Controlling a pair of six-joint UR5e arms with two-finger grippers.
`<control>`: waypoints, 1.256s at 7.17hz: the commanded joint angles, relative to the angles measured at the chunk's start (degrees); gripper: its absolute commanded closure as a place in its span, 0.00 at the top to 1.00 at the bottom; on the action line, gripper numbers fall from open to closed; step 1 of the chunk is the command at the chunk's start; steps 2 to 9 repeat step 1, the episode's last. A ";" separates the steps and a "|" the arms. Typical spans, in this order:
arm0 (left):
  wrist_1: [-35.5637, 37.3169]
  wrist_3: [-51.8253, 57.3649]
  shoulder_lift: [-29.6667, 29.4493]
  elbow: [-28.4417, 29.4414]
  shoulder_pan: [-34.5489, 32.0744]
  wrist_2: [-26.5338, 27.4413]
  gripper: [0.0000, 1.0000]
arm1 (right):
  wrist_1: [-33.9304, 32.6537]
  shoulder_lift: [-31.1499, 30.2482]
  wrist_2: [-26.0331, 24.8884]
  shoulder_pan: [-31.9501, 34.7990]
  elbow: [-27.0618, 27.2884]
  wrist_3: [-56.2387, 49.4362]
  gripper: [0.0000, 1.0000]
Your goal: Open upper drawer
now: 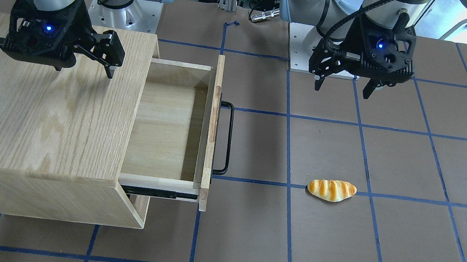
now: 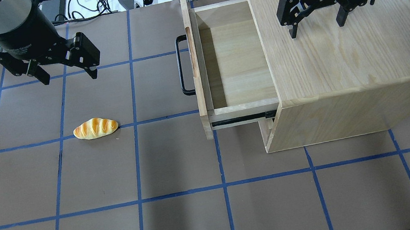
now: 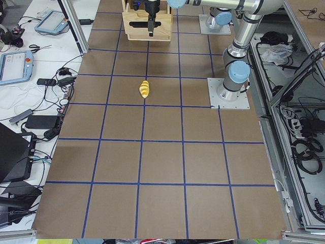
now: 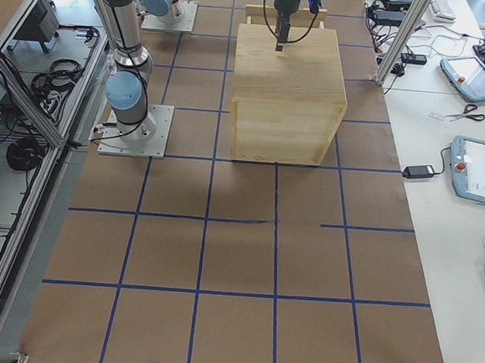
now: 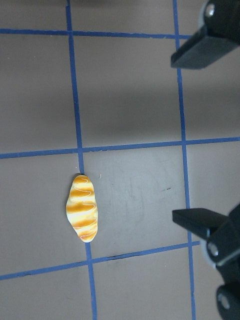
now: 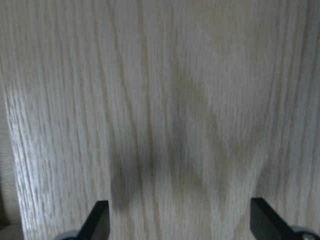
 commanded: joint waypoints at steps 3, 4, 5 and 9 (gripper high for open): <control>-0.21 0.11 0.78 0.53 0.16 -0.12 1.00 | 0.00 0.00 0.00 -0.09 0.00 -0.09 1.00; -0.21 0.11 0.78 0.53 0.16 -0.12 1.00 | 0.00 0.00 0.00 -0.09 0.00 -0.09 1.00; -0.21 0.11 0.78 0.53 0.16 -0.12 1.00 | 0.00 0.00 0.00 -0.09 0.00 -0.09 1.00; -0.21 0.11 0.78 0.53 0.16 -0.12 1.00 | 0.00 0.00 0.00 -0.09 0.00 -0.09 1.00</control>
